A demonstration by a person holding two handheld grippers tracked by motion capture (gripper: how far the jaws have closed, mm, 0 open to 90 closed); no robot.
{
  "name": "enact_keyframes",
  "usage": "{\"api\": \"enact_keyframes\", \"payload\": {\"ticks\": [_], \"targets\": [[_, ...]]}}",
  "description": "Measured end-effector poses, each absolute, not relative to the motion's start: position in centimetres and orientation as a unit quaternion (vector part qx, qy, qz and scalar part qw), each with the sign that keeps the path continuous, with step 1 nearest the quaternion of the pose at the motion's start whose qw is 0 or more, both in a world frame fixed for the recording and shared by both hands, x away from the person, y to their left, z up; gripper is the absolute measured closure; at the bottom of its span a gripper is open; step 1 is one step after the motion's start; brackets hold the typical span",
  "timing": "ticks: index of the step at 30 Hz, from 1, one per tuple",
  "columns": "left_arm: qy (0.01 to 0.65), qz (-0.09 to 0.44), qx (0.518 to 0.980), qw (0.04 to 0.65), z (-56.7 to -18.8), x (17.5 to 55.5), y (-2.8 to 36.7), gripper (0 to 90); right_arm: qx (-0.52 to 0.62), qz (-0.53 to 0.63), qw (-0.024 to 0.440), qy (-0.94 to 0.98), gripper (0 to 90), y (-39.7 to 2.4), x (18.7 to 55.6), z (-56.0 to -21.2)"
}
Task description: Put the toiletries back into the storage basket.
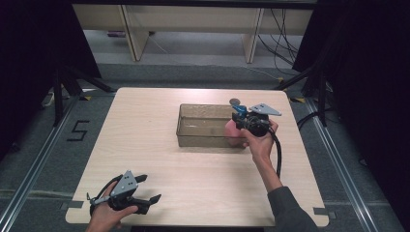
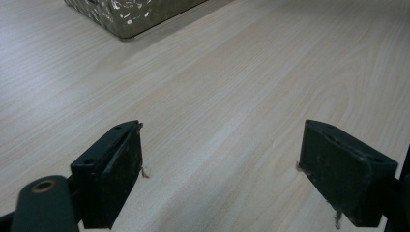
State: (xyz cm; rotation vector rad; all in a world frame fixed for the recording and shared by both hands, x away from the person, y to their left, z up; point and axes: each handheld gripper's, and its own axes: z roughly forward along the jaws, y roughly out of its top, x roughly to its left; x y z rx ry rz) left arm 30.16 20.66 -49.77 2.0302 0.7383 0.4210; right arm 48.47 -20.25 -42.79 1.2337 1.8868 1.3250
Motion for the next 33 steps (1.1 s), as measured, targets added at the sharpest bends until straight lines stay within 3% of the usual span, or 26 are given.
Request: {"api": "enact_keyframes", "payload": {"ticks": [12, 16, 19, 24, 33], "targets": [[0.308, 0.154, 0.817, 0.462, -49.9, 30.0, 20.4, 15.1, 0.454, 0.493, 0.257, 0.696, 53.7, -20.4, 48.4, -43.2], [0.307, 0.157, 0.817, 0.462, -49.8, 30.0, 20.4, 15.1, 0.46, 0.498, 0.241, 0.694, 39.3, -20.4, 48.4, -43.3], [0.306, 0.154, 0.818, 0.462, -49.8, 29.9, 20.4, 15.1, 0.461, 0.494, 0.255, 0.692, 32.0, -20.7, 48.4, -43.1], [0.303, 0.152, 0.82, 0.461, -49.7, 29.9, 20.4, 15.1, 0.483, 0.506, 0.234, 0.675, 27.8, -20.8, 48.1, -43.0], [0.304, 0.157, 0.818, 0.463, -49.7, 29.9, 20.4, 15.1, 0.471, 0.514, 0.237, 0.676, 23.0, -21.3, 47.6, -42.5]]}}
